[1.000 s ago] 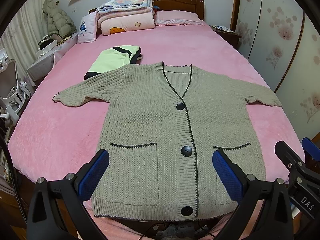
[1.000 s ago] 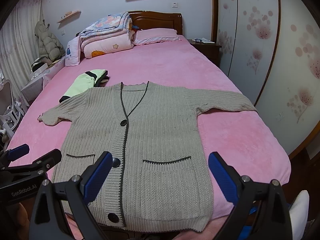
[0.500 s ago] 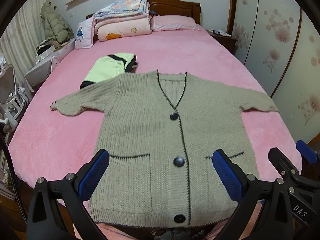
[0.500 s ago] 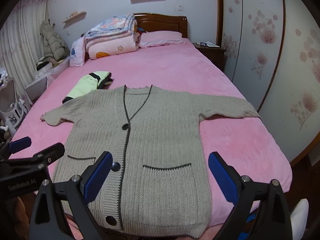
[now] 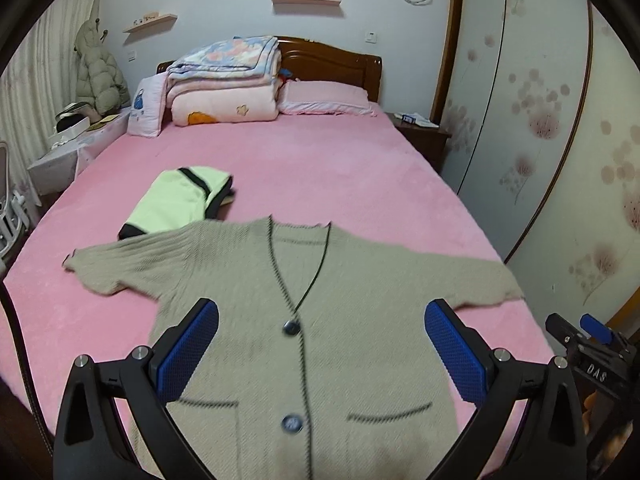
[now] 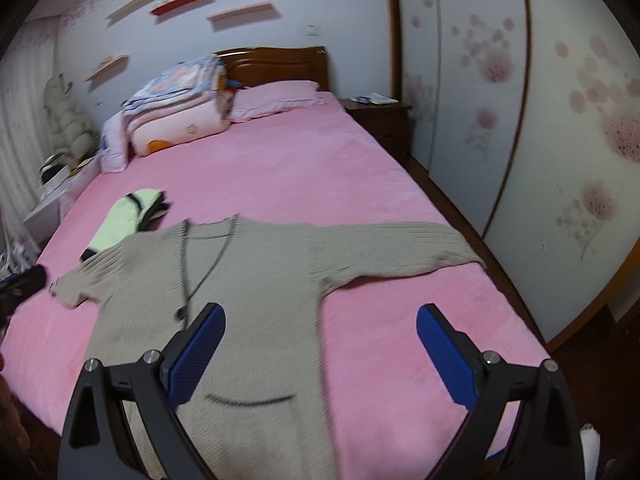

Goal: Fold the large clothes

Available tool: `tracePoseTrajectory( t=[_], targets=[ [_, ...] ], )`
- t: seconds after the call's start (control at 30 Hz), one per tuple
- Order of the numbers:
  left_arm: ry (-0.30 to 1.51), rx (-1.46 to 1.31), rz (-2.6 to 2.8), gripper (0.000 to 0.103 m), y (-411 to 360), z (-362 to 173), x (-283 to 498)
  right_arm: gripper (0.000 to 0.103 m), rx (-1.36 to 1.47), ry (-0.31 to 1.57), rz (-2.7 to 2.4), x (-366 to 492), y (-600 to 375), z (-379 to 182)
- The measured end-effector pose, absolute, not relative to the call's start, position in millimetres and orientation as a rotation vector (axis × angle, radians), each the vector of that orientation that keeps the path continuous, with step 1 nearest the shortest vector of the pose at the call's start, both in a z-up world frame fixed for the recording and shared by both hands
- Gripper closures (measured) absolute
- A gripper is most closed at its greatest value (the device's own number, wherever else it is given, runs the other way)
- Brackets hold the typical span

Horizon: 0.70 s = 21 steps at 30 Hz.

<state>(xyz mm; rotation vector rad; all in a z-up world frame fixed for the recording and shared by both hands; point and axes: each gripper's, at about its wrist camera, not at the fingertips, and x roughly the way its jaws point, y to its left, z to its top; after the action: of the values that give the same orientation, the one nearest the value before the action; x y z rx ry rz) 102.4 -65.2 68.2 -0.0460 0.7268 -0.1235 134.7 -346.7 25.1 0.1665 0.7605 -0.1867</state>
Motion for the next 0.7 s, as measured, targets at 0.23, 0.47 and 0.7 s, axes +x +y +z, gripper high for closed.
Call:
tracePoseTrajectory(
  t=[0.23, 0.47, 0.7],
  targets=[
    [0.713, 0.001, -0.140, 0.001, -125, 54, 169, 0.008, 0.243, 0.796, -0.224, 193, -438, -3],
    [0.783, -0.041, -0.240, 0.001, -181, 9, 232, 0.019, 0.461, 0.892, -0.232, 247, -529, -68],
    [0.832, -0.009, -0.171, 0.001, -221, -53, 284, 0.027, 0.747, 0.974, -0.254, 283, -601, -154]
  ],
)
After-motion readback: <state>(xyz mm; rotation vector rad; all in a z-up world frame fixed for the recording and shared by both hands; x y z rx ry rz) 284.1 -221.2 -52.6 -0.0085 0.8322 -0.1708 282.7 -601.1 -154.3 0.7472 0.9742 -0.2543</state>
